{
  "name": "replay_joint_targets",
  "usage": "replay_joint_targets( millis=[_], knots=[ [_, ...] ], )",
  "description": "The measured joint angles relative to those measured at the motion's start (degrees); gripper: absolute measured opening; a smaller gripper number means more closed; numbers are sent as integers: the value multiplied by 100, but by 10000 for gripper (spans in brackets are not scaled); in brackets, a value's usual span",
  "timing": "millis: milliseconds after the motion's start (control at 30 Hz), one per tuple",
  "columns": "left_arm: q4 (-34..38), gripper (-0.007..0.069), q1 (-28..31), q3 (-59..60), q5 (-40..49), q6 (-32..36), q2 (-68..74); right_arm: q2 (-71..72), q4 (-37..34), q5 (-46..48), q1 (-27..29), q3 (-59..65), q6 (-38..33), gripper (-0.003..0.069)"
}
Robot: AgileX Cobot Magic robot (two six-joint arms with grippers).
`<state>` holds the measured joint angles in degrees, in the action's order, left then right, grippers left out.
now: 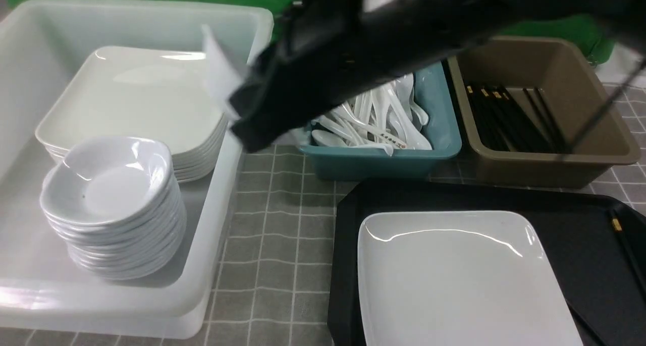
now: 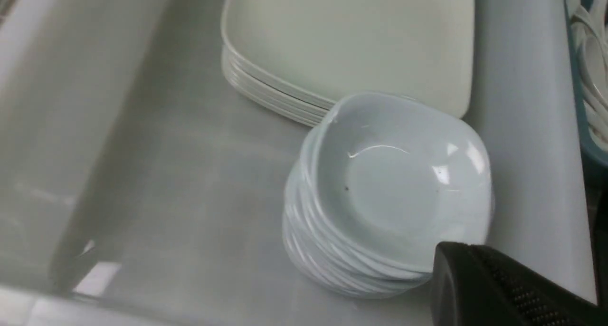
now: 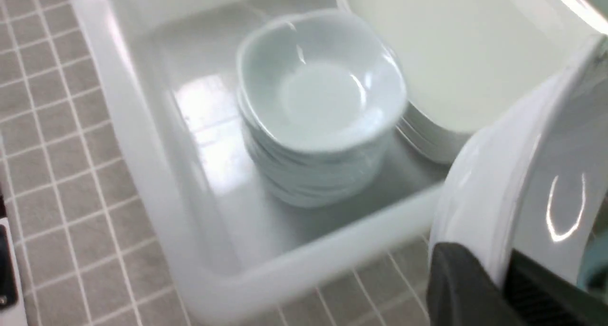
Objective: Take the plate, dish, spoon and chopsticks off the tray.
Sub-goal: Use the right arm to put the small plate into the large storage box on the left
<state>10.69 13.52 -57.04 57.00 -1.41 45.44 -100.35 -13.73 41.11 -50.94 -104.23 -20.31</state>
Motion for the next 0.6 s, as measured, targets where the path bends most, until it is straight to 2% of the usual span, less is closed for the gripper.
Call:
replay_joint_targets(
  millis=[167,300,500,567,600],
  knots=[
    [23,6,247,-13,241,0,-375,-1465,20,6,-544,-1763,-19,66],
    [39,6,247,-13,402,5,-400,-2107,33,20,-691,-2483,-34,66],
    [39,6,247,-13,549,31,-404,-2729,162,0,-715,-2751,-255,72],
    [43,6,247,-13,549,105,-404,-2860,294,7,-715,-2751,-283,94],
    [43,6,247,-13,549,141,-404,-2913,338,19,-715,-2751,-283,141]
  ],
)
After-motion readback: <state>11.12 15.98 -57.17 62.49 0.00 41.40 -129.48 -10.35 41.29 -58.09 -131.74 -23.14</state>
